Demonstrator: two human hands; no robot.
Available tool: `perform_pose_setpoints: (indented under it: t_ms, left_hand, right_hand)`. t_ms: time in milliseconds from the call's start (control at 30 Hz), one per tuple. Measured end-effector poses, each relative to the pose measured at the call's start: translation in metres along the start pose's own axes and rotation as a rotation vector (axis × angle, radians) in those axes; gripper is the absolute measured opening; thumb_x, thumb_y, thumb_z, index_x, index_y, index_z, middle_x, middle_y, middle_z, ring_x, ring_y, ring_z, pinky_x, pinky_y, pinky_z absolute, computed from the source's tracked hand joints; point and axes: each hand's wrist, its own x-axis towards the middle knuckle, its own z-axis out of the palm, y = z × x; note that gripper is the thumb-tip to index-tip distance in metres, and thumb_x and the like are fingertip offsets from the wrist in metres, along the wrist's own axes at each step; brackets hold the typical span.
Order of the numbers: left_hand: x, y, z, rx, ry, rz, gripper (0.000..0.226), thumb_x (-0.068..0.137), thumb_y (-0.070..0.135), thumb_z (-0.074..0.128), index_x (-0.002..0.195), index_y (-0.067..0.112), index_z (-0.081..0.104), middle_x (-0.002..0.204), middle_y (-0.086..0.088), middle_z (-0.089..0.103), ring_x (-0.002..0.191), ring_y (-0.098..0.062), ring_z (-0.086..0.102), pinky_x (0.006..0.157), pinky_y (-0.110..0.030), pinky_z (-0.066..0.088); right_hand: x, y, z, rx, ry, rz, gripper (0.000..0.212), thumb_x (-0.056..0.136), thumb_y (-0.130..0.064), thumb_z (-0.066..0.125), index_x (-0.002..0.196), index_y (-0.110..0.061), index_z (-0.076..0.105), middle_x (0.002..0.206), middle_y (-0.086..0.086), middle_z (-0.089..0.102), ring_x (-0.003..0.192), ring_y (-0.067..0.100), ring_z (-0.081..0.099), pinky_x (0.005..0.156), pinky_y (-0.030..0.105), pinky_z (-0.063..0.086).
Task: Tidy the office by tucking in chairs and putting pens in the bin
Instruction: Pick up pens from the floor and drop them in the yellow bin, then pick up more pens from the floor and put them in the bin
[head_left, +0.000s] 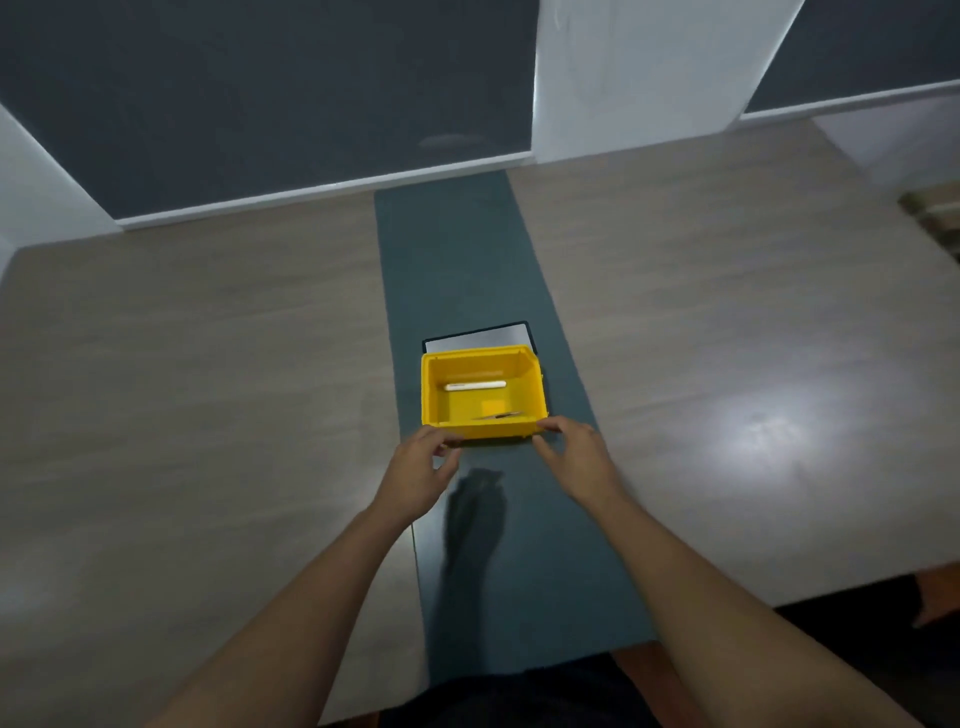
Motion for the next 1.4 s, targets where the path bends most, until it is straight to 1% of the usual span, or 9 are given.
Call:
perform_pose_setpoints:
  t_ms: [300,533,667,733,800,967,1133,1267,1400]
  left_hand:
    - [-0.075,0.005,0.005,0.069,-0.191,0.119,0.026,0.103,0.026,0.066,0.128,0.022,0.075,0.122,0.004,0.071,0.102,-0.008,0.069,0.093,-0.033,0.059]
    - [-0.144,0.010,0.045,0.134,-0.386,0.211,0.026,0.105,0.025,0.064,0.128,0.019,0.075,0.123,0.003,0.071,0.094,-0.005,0.065,0.077,-0.006,0.041]
    - [-0.176,0.034,0.079,0.165,-0.525,0.294,0.027,0.107,0.028,0.062,0.130,0.022,0.074,0.125,0.005,0.070,0.095,-0.002,0.063,0.073,-0.005,0.042]
    - [-0.191,0.051,0.099,0.193,-0.595,0.361,0.027,0.107,0.026,0.062,0.130,0.020,0.074,0.126,0.004,0.070,0.096,-0.003,0.063,0.073,-0.005,0.044]
    - [-0.205,0.073,0.119,0.210,-0.668,0.430,0.028,0.108,0.026,0.062,0.131,0.017,0.074,0.127,0.002,0.070,0.098,-0.007,0.066,0.079,-0.008,0.047]
    - [-0.253,0.132,0.171,0.221,-0.791,0.594,0.026,0.106,0.024,0.064,0.128,0.018,0.076,0.121,0.000,0.073,0.101,-0.015,0.073,0.093,-0.031,0.059]
    - [-0.319,0.182,0.221,0.253,-0.897,0.738,0.023,0.106,0.029,0.063,0.125,0.024,0.076,0.113,0.008,0.071,0.098,-0.005,0.069,0.083,-0.010,0.050]
    - [-0.395,0.214,0.261,0.290,-1.006,0.825,0.022,0.107,0.028,0.063,0.125,0.025,0.076,0.114,0.009,0.071,0.103,-0.007,0.068,0.092,-0.025,0.057]
    - [-0.483,0.237,0.299,0.333,-1.093,0.913,0.024,0.108,0.028,0.062,0.127,0.027,0.076,0.121,0.014,0.070,0.107,-0.003,0.064,0.085,-0.006,0.045]
  right_hand:
    - [-0.133,0.010,0.015,0.048,0.194,0.123,0.031,0.101,-0.030,0.072,0.129,-0.017,0.072,0.129,0.002,0.073,0.127,0.023,0.063,0.108,0.037,0.050]
    - [-0.263,0.045,0.029,0.045,0.280,0.277,0.030,0.101,-0.030,0.072,0.127,-0.015,0.073,0.128,0.001,0.074,0.124,0.022,0.066,0.109,0.040,0.052]
    - [-0.339,0.073,0.029,0.092,0.378,0.392,0.029,0.102,-0.034,0.070,0.128,-0.021,0.072,0.126,-0.003,0.072,0.123,0.018,0.063,0.105,0.039,0.054]
    - [-0.379,0.085,0.027,0.122,0.438,0.447,0.028,0.103,-0.037,0.068,0.128,-0.026,0.070,0.127,-0.007,0.070,0.124,0.013,0.059,0.103,0.032,0.051]
    - [-0.419,0.100,0.025,0.150,0.509,0.518,0.027,0.103,-0.038,0.067,0.128,-0.028,0.070,0.127,-0.009,0.069,0.124,0.011,0.059,0.100,0.027,0.048]
    - [-0.519,0.131,0.019,0.159,0.664,0.685,0.024,0.102,-0.036,0.068,0.125,-0.028,0.071,0.126,-0.009,0.071,0.123,0.014,0.062,0.093,0.026,0.042]
    - [-0.626,0.154,0.022,0.203,0.793,0.794,0.023,0.101,-0.038,0.068,0.122,-0.029,0.070,0.126,-0.007,0.072,0.124,0.018,0.063,0.098,0.031,0.048]
    - [-0.723,0.172,0.040,0.214,0.917,0.876,0.025,0.097,-0.029,0.074,0.120,-0.021,0.073,0.122,0.001,0.076,0.120,0.025,0.068,0.105,0.038,0.051]
    - [-0.824,0.183,0.063,0.237,1.011,0.995,0.023,0.096,-0.021,0.076,0.118,-0.014,0.076,0.120,0.004,0.079,0.116,0.024,0.072,0.104,0.036,0.052]
